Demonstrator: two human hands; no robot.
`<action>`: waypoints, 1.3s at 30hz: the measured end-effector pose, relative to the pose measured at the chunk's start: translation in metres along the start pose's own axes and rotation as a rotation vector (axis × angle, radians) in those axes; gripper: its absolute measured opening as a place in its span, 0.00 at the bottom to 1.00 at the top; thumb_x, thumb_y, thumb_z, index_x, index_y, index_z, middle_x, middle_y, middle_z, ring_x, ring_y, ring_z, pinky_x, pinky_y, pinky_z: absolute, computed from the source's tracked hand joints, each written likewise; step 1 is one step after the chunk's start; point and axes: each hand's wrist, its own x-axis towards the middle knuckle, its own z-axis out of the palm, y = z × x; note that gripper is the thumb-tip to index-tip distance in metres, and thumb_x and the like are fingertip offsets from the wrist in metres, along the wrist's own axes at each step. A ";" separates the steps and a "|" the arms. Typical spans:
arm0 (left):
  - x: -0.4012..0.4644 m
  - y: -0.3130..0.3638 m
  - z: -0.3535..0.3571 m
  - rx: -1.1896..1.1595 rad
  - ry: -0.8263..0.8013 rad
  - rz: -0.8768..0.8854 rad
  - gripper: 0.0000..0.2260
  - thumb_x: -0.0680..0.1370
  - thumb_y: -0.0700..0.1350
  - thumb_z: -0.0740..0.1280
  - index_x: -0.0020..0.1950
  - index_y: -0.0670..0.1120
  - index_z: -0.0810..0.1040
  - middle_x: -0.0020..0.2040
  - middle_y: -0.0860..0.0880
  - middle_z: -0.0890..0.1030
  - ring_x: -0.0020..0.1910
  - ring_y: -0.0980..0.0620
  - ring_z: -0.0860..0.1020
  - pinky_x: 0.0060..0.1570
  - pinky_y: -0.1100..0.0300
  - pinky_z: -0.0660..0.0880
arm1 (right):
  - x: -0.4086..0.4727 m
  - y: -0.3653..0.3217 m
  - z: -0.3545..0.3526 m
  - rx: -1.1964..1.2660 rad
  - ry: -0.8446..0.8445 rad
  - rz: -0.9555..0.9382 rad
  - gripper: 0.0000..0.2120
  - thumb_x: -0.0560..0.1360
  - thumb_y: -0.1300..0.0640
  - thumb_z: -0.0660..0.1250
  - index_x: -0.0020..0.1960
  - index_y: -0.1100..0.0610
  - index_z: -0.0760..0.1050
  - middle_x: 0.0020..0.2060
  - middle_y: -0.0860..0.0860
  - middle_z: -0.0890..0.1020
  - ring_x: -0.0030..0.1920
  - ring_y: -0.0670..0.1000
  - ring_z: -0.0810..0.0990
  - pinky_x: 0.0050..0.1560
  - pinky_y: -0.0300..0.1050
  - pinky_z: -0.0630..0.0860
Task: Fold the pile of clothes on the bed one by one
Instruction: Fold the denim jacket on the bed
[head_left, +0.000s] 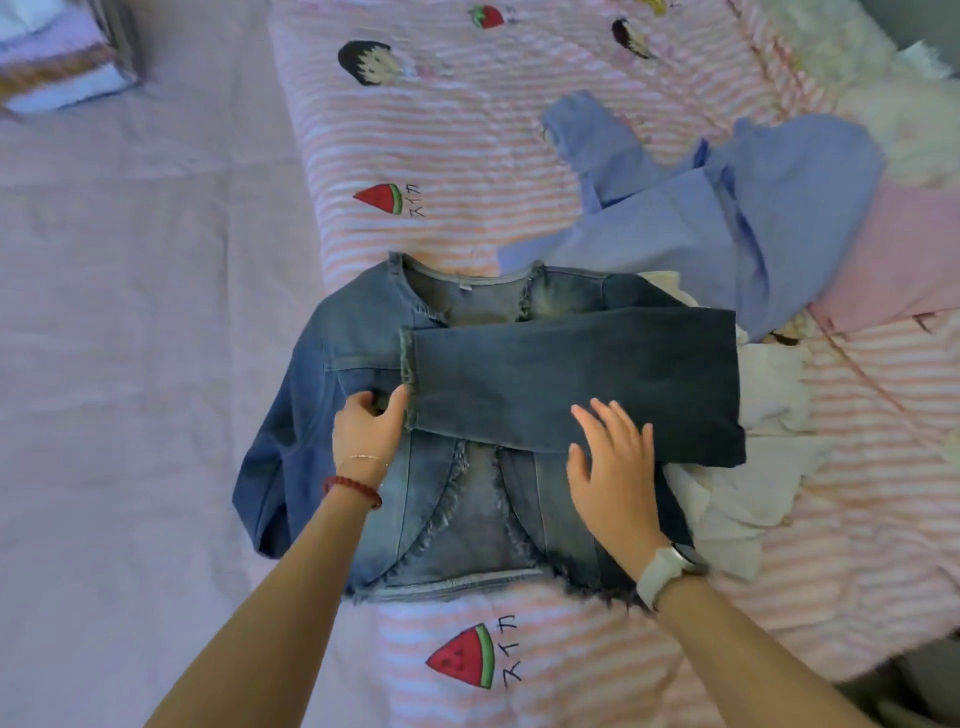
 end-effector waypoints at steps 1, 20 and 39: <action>0.002 0.006 0.005 0.117 0.049 0.009 0.22 0.75 0.57 0.64 0.60 0.41 0.76 0.59 0.40 0.74 0.61 0.40 0.71 0.57 0.50 0.68 | 0.004 0.009 -0.006 -0.004 0.036 0.063 0.18 0.76 0.60 0.60 0.65 0.60 0.72 0.65 0.58 0.73 0.69 0.61 0.67 0.68 0.66 0.57; 0.002 0.027 -0.037 -0.245 0.339 0.112 0.12 0.81 0.39 0.57 0.59 0.32 0.67 0.57 0.35 0.75 0.55 0.40 0.73 0.49 0.57 0.65 | 0.019 0.030 -0.025 -0.080 0.125 0.059 0.24 0.75 0.53 0.52 0.68 0.59 0.68 0.68 0.62 0.69 0.69 0.64 0.64 0.65 0.70 0.57; -0.040 0.027 0.060 0.595 -0.275 0.671 0.26 0.79 0.53 0.58 0.75 0.49 0.57 0.77 0.49 0.53 0.76 0.46 0.49 0.71 0.45 0.49 | 0.004 0.053 -0.034 0.535 0.217 0.412 0.18 0.80 0.63 0.56 0.69 0.59 0.65 0.64 0.55 0.71 0.63 0.51 0.70 0.60 0.45 0.69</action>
